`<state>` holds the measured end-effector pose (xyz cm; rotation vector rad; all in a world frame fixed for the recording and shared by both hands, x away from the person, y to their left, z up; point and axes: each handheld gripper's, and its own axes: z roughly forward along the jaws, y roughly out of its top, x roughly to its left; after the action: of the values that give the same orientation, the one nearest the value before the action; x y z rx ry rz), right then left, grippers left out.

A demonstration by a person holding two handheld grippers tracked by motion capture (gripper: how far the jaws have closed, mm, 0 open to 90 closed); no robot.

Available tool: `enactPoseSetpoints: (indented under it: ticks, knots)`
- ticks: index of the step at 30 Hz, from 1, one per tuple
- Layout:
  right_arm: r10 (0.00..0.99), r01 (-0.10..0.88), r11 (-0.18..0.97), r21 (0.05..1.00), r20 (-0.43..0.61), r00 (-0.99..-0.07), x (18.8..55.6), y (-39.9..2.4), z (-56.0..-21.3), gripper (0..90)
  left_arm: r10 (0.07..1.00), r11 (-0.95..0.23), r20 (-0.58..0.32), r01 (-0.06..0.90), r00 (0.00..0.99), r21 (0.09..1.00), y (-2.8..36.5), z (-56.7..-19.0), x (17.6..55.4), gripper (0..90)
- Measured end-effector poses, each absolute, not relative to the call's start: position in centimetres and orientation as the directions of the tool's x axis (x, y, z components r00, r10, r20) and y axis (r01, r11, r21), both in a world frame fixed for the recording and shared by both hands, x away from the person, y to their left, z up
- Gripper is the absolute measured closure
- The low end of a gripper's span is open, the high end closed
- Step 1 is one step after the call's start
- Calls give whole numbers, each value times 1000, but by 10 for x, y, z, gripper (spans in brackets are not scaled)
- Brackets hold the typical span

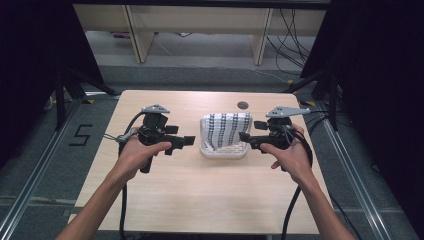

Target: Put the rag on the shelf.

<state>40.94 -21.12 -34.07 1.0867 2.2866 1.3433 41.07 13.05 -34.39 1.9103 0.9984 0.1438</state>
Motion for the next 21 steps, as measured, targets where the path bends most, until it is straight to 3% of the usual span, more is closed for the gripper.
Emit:
enactPoseSetpoints:
  ticks: [21]
  knots:
    - [702,445,307,841,115,-703,399,-216,-358,283,681,-213,-300,573,668,791,141,-358,390,204]
